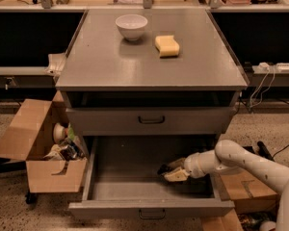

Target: Place rxbar chocolate into middle drawer

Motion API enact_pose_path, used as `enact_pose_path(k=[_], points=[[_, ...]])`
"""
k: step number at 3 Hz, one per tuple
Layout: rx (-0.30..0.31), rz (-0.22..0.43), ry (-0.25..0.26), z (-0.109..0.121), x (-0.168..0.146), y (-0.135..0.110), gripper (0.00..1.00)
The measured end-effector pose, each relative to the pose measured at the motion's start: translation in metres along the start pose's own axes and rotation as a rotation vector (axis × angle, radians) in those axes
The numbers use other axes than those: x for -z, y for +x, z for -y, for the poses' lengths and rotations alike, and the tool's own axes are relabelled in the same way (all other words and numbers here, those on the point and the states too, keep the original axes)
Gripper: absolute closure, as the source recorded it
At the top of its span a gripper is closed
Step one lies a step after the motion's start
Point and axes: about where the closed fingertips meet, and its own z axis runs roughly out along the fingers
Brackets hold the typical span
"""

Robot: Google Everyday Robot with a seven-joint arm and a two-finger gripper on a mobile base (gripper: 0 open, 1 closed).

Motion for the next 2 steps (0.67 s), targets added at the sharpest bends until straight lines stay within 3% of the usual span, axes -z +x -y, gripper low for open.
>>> enact_pose_path(k=[1, 2], points=[[0.031, 0.018, -0.022, 0.002, -0.002, -0.004, 0.06], [0.083, 0.059, -0.016, 0.000, 0.014, -0.017, 0.00]])
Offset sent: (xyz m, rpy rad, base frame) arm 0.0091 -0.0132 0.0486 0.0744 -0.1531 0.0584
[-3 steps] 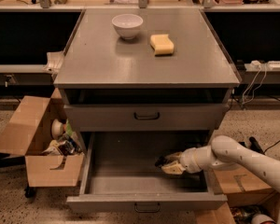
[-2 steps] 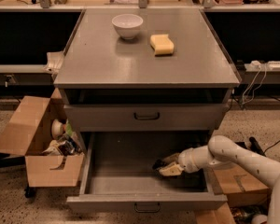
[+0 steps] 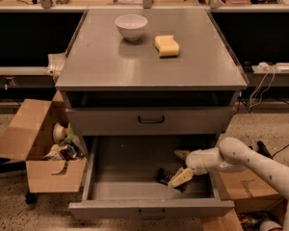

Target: Place rxbar chocolate into middle drawer

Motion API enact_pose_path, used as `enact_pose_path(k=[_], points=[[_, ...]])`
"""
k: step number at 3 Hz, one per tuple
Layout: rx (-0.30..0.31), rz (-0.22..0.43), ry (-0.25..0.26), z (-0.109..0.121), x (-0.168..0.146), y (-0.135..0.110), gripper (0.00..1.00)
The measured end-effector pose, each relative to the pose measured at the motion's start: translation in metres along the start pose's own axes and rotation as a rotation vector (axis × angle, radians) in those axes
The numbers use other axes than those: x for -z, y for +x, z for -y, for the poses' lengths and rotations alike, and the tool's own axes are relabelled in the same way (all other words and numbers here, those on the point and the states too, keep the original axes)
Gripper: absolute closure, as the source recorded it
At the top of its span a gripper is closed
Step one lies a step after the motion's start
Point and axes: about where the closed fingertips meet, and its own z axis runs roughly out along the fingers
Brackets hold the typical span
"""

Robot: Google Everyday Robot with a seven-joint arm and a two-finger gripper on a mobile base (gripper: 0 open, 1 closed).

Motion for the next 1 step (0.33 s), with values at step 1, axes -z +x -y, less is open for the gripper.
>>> enact_pose_path(k=[1], points=[[0.063, 0.197, -0.038, -0.0035, 0.0435, -0.0314, 0.00]])
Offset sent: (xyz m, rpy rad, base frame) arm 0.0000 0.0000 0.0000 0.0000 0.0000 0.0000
